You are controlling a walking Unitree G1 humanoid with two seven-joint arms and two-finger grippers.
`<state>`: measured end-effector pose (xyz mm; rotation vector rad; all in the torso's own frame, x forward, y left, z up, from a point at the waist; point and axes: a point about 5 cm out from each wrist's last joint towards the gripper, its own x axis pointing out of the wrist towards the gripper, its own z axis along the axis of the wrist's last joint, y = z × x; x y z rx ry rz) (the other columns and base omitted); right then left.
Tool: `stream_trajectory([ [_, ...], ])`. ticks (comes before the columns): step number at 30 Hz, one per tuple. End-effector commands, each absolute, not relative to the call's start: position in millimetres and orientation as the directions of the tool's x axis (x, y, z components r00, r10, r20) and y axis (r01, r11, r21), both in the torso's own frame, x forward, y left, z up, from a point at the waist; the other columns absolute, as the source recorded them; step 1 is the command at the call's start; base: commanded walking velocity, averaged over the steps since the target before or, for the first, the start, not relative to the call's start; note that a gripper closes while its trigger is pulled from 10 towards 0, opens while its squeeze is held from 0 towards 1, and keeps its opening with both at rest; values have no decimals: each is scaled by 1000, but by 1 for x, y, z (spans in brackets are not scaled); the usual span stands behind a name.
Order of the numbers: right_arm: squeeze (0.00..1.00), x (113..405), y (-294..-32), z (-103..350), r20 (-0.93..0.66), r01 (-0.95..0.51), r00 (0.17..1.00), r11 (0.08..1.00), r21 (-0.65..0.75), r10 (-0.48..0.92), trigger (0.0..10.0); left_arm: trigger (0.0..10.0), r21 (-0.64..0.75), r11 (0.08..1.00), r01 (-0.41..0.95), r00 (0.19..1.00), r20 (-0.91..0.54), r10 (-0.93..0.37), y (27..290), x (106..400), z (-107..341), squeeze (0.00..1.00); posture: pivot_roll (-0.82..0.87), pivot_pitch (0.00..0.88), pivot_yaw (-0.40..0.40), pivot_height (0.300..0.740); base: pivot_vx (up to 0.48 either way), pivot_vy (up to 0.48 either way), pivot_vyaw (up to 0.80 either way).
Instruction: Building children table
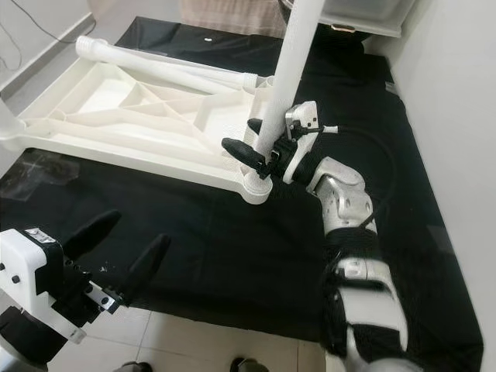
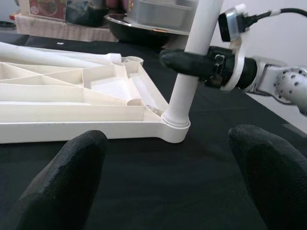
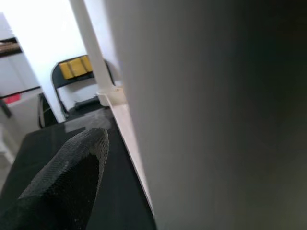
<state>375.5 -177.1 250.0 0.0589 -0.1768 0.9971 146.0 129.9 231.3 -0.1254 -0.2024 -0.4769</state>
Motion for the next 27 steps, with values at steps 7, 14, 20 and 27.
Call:
stream_trajectory([
  [7, 0, 375, -182, 249, 179, -890, 439, 453, -44, 880, 0, 10000, -76, 882, 466, 872, 208, -443, 130, 145, 229, 0, 232, 242, -85, 740, 0, 0, 0],
  [14, 0, 370, -200, 246, 137, -896, 424, 437, -82, 895, 0, 10000, -77, 880, 469, 871, 207, -446, 130, 145, 229, 0, 225, 231, -85, 740, 0, 0, 0],
  [20, 0, 353, -214, 230, 86, -847, 506, 513, -139, 858, 0, 10000, -75, 883, 463, 874, 205, -441, 131, 144, 228, 0, 207, 225, -103, 740, 0, 0, 0],
  [27, 0, 324, -185, 178, -28, -606, 789, 772, -192, 613, 0, 10000, -70, 884, 463, 874, 201, -442, 132, 144, 228, 0, 208, 221, -91, 740, 0, 0, 0],
])
